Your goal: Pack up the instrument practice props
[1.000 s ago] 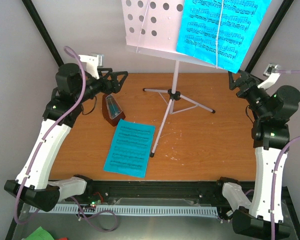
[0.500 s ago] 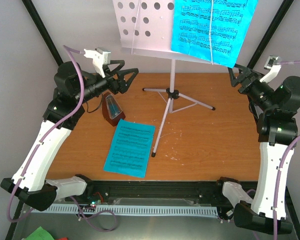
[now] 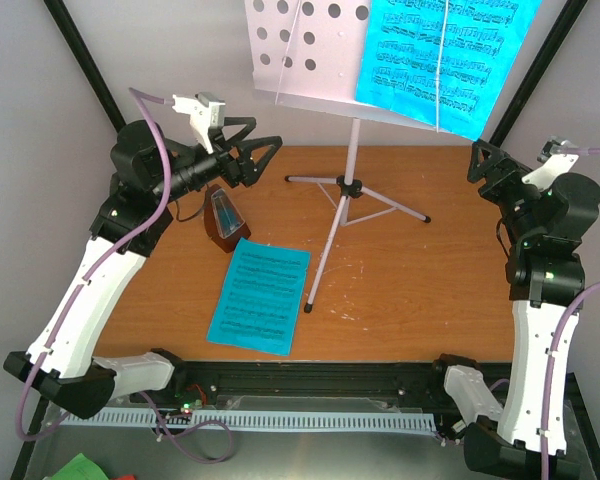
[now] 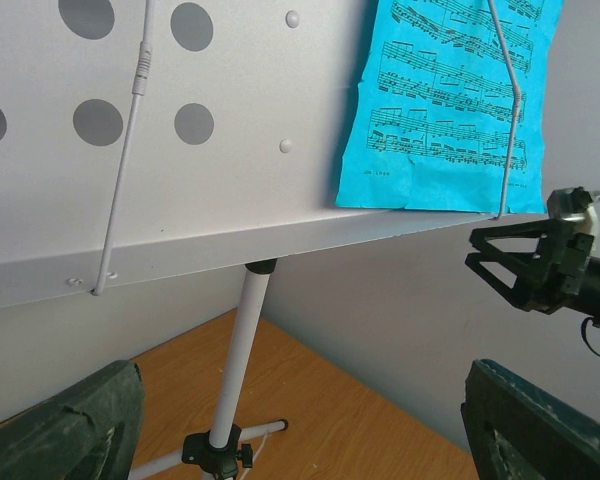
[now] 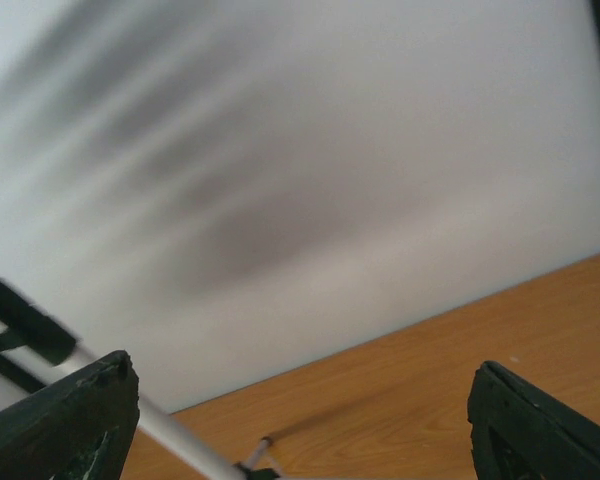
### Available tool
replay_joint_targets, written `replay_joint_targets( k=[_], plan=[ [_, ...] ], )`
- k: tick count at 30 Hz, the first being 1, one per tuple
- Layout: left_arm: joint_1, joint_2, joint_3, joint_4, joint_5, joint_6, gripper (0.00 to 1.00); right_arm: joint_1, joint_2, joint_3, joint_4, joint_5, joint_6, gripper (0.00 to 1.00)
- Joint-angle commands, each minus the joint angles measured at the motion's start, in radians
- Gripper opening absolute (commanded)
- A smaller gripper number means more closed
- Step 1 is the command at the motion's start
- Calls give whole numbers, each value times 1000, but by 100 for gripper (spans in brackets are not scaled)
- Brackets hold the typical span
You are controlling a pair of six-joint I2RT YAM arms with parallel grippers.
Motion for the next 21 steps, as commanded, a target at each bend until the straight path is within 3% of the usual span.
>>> replay_joint_targets(
  k=[1, 8, 15, 21],
  plan=[
    [-7, -8, 20, 34, 23, 15, 89, -20, 33, 22, -53, 143, -65, 89],
    [-7, -43, -1, 19, 24, 34, 91, -94, 128, 271, -120, 182, -137, 93],
    [-7, -73, -54, 43, 50, 28, 93, -152, 192, 489, -114, 14, -59, 93],
    [-7, -85, -76, 45, 73, 35, 95, -152, 174, 511, 53, -196, 119, 93]
  ],
)
